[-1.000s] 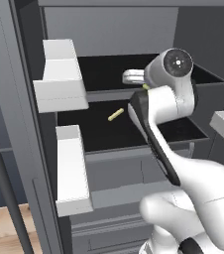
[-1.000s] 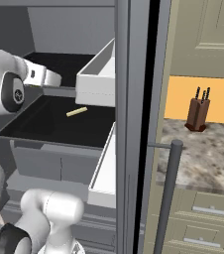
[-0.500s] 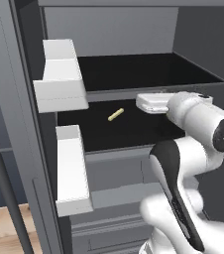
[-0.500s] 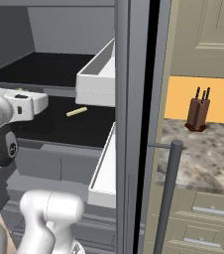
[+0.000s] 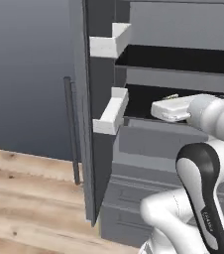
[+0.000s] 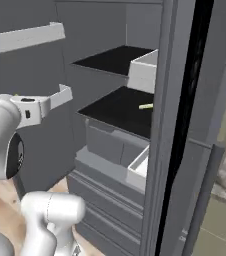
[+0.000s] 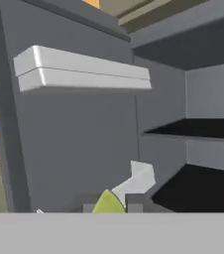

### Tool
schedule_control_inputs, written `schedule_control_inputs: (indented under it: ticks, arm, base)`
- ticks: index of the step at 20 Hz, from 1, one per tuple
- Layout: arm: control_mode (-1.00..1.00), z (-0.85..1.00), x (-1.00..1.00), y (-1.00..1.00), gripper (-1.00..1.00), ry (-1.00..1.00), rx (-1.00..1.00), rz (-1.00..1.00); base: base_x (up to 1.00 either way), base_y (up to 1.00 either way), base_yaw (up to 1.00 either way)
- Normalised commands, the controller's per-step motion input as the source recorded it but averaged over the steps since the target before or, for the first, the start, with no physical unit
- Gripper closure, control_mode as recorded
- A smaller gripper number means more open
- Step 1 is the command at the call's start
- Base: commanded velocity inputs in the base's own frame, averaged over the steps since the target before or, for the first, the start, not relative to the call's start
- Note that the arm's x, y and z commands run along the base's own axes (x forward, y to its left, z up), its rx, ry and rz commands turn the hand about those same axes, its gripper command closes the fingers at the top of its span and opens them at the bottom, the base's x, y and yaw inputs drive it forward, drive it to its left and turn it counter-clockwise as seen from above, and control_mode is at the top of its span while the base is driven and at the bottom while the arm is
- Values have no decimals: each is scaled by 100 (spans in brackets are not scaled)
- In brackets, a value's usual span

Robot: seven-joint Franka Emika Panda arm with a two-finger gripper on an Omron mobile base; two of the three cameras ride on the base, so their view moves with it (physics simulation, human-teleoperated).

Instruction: Take the lemon wedge from the fridge and place it on the plate with fish on the dining counter.

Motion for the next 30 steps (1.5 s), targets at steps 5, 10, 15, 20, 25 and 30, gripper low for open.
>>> schedule_control_inputs:
  ticks: [5, 10, 15, 20, 25, 30]
  arm:
    - [100, 0, 0, 0, 100, 0, 0, 0]
    - [100, 0, 0, 0, 100, 0, 0, 0]
    - [100, 0, 0, 0, 100, 0, 0, 0]
    - [100, 0, 0, 0, 100, 0, 0, 0]
    - [100, 0, 0, 0, 100, 0, 0, 0]
    - [100, 0, 0, 0, 100, 0, 0, 0]
  base:
    - [-61, -4, 81]
    - [-18, 0, 96]
    - [-2, 0, 100]
    - [-2, 0, 100]
    - [-3, 0, 99]
    - [-4, 15, 96]
